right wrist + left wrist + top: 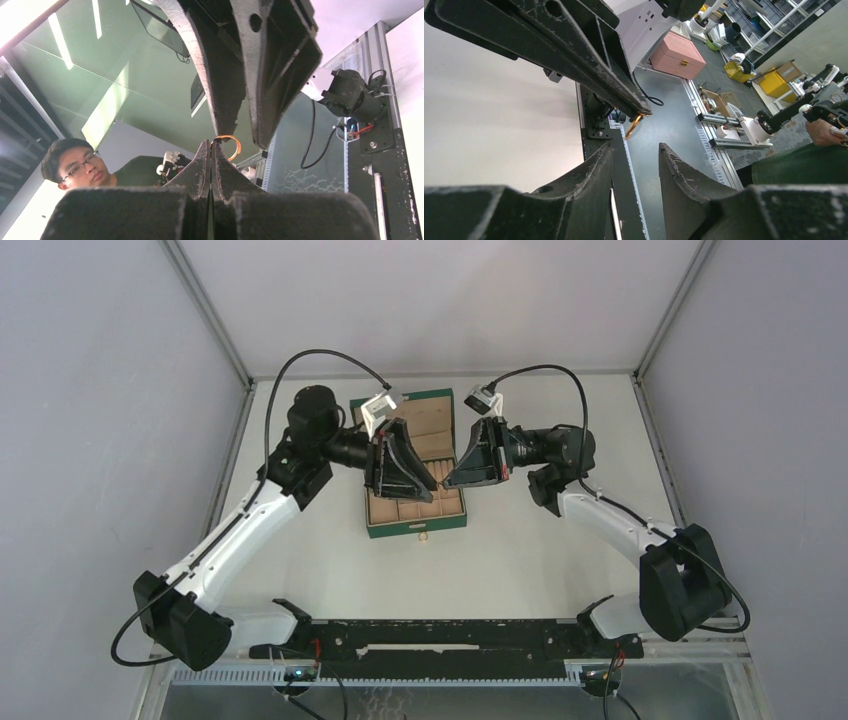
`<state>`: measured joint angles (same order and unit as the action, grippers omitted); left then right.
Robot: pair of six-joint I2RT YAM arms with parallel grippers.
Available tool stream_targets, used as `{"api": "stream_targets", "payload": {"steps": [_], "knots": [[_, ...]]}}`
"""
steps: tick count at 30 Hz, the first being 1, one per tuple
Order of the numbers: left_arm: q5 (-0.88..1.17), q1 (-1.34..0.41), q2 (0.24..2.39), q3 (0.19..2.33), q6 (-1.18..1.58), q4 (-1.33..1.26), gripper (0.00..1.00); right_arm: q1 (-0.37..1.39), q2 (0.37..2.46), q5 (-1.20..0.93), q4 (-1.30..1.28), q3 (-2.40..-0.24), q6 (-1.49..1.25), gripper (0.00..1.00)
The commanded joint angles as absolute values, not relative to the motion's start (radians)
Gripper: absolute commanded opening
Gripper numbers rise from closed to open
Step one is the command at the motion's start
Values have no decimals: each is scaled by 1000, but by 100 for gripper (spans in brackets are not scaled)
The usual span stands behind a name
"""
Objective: Organize the mixed jewelry
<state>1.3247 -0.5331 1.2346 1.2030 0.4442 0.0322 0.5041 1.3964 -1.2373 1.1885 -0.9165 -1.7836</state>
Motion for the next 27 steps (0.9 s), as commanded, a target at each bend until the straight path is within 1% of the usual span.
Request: {"api": "stream_targets", "payload": {"steps": [1, 5, 15, 27], "knots": [[1349, -539, 1245, 1240, 436, 5, 43, 524, 1394, -1233, 1315, -974, -1809, 0], [1354, -544, 1253, 1249, 438, 6, 43, 528, 1404, -1239, 1313, -976, -1813, 0], [1377, -548, 1243, 1262, 434, 5, 38, 535, 1425, -1239, 1314, -975, -1808, 0], [1378, -554, 1252, 1286, 436, 5, 27, 537, 1434, -1244, 1313, -976, -1805, 0]]}}
